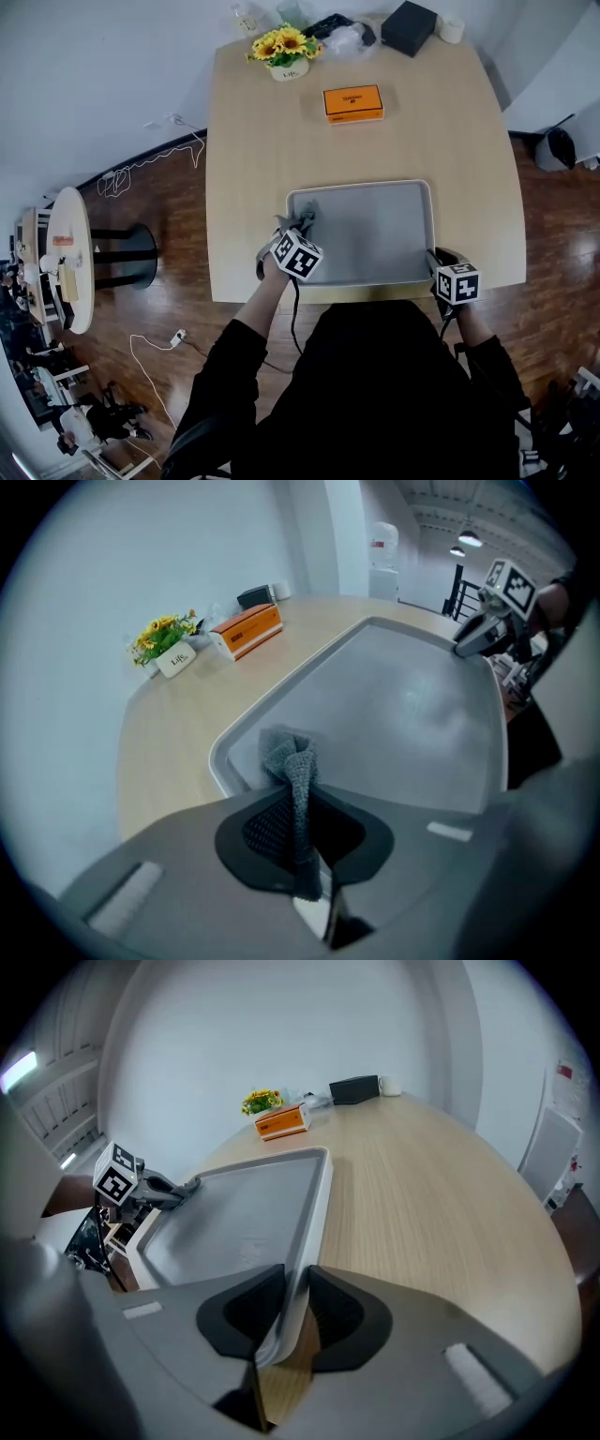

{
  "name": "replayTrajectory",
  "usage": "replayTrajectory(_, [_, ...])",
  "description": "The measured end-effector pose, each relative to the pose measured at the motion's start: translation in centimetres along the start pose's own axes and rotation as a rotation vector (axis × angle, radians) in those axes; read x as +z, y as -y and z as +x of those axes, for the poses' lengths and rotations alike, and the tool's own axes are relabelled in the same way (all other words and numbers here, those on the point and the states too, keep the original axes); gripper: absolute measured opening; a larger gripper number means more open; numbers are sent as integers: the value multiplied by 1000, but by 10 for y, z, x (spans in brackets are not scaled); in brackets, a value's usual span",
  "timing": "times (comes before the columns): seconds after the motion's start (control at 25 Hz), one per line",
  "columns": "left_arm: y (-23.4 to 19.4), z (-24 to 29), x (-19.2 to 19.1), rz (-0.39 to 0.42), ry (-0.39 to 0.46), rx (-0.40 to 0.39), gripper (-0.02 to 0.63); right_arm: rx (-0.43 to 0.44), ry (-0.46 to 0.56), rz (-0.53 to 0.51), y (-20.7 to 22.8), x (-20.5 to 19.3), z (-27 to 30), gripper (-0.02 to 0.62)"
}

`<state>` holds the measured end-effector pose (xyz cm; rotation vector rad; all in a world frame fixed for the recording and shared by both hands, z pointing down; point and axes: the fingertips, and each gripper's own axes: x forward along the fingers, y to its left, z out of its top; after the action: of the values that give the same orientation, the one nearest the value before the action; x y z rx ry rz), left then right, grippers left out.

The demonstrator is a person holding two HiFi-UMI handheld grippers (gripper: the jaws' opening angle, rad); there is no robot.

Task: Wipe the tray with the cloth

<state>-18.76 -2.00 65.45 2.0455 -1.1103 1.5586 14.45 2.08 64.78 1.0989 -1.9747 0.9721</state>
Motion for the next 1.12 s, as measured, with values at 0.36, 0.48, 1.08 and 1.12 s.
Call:
replayTrajectory(0.36, [88, 6, 80, 24, 86, -157, 2, -6, 38, 16, -3, 3, 0, 83])
replayTrajectory(0.48, [138, 15, 130, 139, 118, -224, 3, -2, 42, 10, -3, 3, 0, 83])
replayTrajectory(1.08, [220, 15, 200, 350, 172, -316, 3, 31, 34, 1, 0, 2, -6, 86])
replayTrajectory(1.12, [209, 13, 185, 332, 163, -300, 3, 29, 35, 1, 1, 1, -7, 86])
